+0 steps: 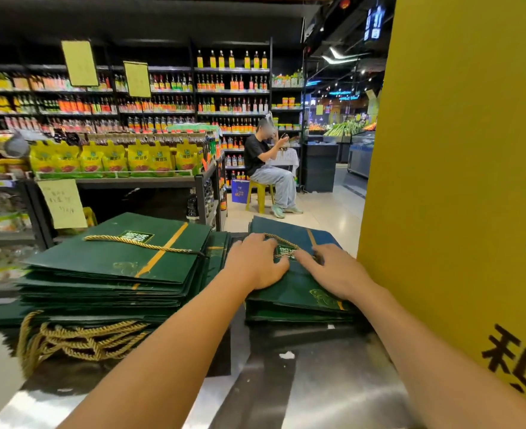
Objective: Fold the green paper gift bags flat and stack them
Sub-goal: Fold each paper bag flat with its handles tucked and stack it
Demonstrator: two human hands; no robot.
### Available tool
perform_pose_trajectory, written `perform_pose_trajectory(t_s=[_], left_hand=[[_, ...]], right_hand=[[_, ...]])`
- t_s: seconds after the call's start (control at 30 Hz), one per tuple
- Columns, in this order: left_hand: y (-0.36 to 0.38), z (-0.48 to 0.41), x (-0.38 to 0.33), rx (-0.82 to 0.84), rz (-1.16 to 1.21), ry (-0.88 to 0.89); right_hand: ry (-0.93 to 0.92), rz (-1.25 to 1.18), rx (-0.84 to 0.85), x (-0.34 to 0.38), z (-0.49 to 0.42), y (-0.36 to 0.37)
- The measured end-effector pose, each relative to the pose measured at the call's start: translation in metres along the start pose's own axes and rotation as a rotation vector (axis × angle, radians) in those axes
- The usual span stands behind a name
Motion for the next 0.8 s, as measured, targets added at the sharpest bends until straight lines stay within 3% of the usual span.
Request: perform_pose_trajectory(t_s=[0.1,0.23,0.47,0.57,0.67,0.8], left_hand=[[-0.035,0.017,0.017,-0.078,0.042,-0.012],[-0.078,0.053,0.064,-0.122,0.024,-0.086],[-0.115,0.141,0.174,-0.159,0.024,-0.334],[-0.118,0.177,0.220,-0.152,-0.044,-0.427],[-0.116,0.204,0.261,-0.155,-0.085,-0.553],[-0.108,0.220,0.285,-0.221,0.143,-0.634]], right_hand=[[-0.060,-0.257,-0.098,0.026,0.012,-0.022],[-0.201,-0.264,-0.160,0.088,0.030,-0.030],[-0.301,-0.264,0.138,0.191,0.057,0.023],[-0.245,-0.288,0.218,0.213,0.062,0.048],[-0.100,-0.328,0.155,0.212,0.057,0.060],[-0.029,-0.403,0.135,0.213,0.059,0.067]])
Point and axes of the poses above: each hand's wrist, its own z-axis away from the middle knuckle, its own y-axis out of the palm, x = y × z, the point moved 9 cm from there along -z, towards the middle knuckle, and after that the axes turned 6 degrees about -z, right-handed, at the moved point
